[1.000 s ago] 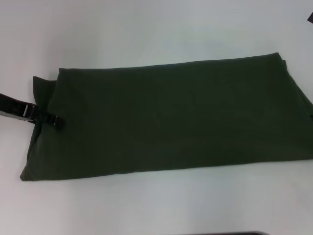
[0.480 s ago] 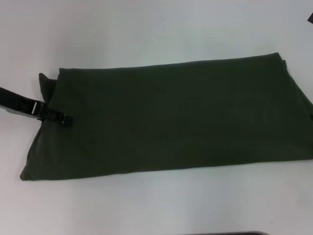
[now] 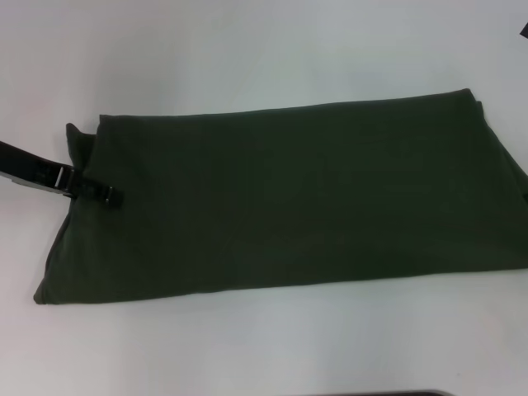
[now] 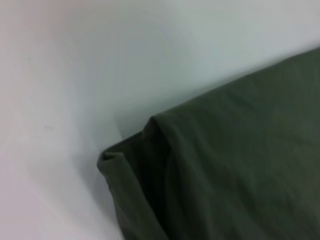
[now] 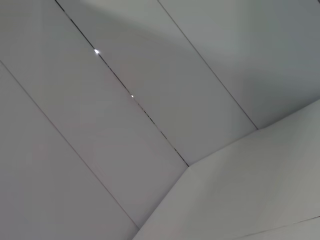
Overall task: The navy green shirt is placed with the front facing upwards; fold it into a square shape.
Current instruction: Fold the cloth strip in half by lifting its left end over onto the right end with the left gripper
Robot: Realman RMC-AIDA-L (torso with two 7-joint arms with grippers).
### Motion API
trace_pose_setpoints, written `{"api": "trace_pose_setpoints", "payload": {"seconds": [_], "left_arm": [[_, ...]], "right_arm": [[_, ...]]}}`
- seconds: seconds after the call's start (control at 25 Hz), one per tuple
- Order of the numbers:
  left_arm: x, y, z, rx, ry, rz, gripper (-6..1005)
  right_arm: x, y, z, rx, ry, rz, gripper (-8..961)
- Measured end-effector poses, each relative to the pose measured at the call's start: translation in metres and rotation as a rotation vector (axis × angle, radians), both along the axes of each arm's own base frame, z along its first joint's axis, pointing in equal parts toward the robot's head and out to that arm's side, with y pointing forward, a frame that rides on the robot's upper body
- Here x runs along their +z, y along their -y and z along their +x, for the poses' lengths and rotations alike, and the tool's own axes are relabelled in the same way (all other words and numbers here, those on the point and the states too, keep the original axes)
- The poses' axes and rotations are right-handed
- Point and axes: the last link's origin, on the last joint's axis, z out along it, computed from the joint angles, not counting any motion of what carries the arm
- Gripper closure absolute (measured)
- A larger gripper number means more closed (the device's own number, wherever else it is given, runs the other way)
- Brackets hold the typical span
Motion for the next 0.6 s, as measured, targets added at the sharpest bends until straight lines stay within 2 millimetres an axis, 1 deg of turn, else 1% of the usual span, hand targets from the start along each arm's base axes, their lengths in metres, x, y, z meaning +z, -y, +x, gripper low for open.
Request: {"api": "trace_pose_setpoints", "payload": {"seconds": [0.12,0.36,0.48,0.6], "left_arm": [[0.0003,-0.0006,0.0005,-0.003,-0.002,0.003,103],[0.0002,-0.0017,0.0014,0.012,-0.013,0.018,168],[0.0,-0.0023,0.0018,0.012,-0.019,0.019,284],[-0.0004,-0.003,0.0018,0.012,-0.022,0.021,353]], "right_arm": [[0.0002,-0.0002,-0.0001,0.001,0.0,0.0,409],[0.0002,0.0007,0.0008,-0.003,0.0,0.0,410],[0.0008,0.0012,0.0009,-0.003,-0.003,0.004,410],[0.0014,0.0019,0.0014,-0.005,-0.005,0.008,411]]}}
